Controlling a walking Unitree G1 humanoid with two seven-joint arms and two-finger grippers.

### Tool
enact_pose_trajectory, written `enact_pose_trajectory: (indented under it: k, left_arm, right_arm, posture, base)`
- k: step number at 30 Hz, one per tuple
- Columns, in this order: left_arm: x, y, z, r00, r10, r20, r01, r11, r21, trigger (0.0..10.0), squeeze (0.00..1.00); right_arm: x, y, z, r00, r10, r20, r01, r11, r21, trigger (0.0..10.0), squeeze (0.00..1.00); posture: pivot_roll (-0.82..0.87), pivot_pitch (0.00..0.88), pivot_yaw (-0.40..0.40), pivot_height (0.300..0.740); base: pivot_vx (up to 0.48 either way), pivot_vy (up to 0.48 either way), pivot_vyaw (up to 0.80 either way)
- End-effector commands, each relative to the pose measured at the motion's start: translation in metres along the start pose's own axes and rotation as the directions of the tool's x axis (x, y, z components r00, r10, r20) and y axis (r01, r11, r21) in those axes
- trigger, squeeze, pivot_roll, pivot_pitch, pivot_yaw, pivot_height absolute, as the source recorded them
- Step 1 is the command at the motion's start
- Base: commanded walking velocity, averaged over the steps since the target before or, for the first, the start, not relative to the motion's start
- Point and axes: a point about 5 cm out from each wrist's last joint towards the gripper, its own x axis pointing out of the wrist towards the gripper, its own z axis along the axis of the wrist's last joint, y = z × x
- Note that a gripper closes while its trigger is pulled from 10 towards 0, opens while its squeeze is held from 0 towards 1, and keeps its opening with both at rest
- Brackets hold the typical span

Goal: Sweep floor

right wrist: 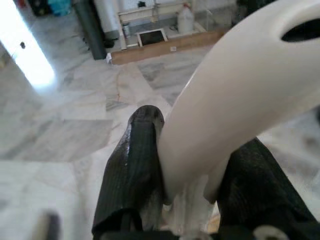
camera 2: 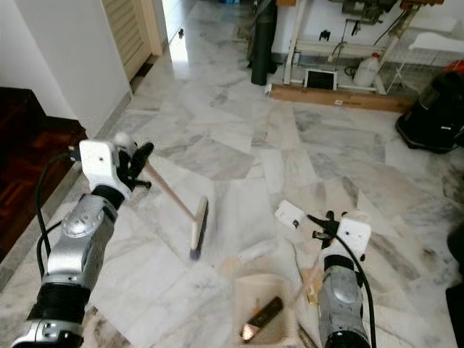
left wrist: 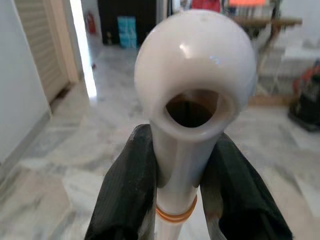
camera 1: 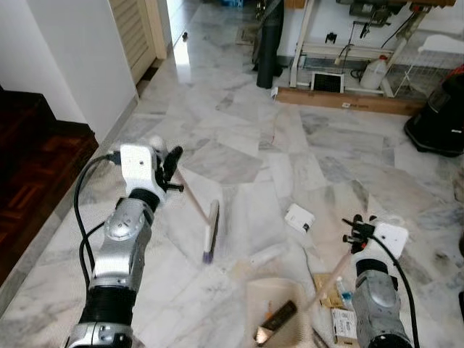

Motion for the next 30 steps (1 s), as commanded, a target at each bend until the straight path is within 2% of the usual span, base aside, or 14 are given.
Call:
enact_pose_trajectory:
  k: [1,8,26,30]
  left_arm:
    - [0.0,-0.001,0.011,0.998,0.002,0.067,-0.006,0.998,0.067,10.0,0.0]
    - [-0.004,-0.004,0.005,0.998,0.007,0.066,-0.011,0.997,0.071,10.0,0.0]
    - [-0.006,-0.003,-0.001,0.998,0.028,0.051,-0.032,0.997,0.076,10.0,0.0]
    - [-0.005,-0.004,-0.001,0.998,0.023,0.051,-0.027,0.997,0.079,10.0,0.0]
  right_arm:
    - [0.005,0.002,0.016,0.998,0.006,0.069,-0.009,0.999,0.041,10.0,0.0]
    - [0.006,0.005,0.025,0.994,0.009,0.106,-0.016,0.997,0.071,10.0,0.0]
    - [0.008,0.008,0.033,0.995,0.017,0.103,-0.028,0.993,0.111,10.0,0.0]
    - [0.009,0.006,0.035,0.995,-0.002,0.103,-0.014,0.988,0.156,10.0,0.0]
  posture:
    - [-0.07,0.086,-0.01,0.74]
    - [-0.07,0.091,-0.015,0.74]
    - [-0.06,0.088,-0.017,0.74]
    - [-0.05,0.082,-0.015,0.74]
  base:
    - [0.0,0.0,0.0]
    - [0.0,0.0,0.0]
    - [0.0,0.0,0.0]
    - [0.0,0.0,0.0]
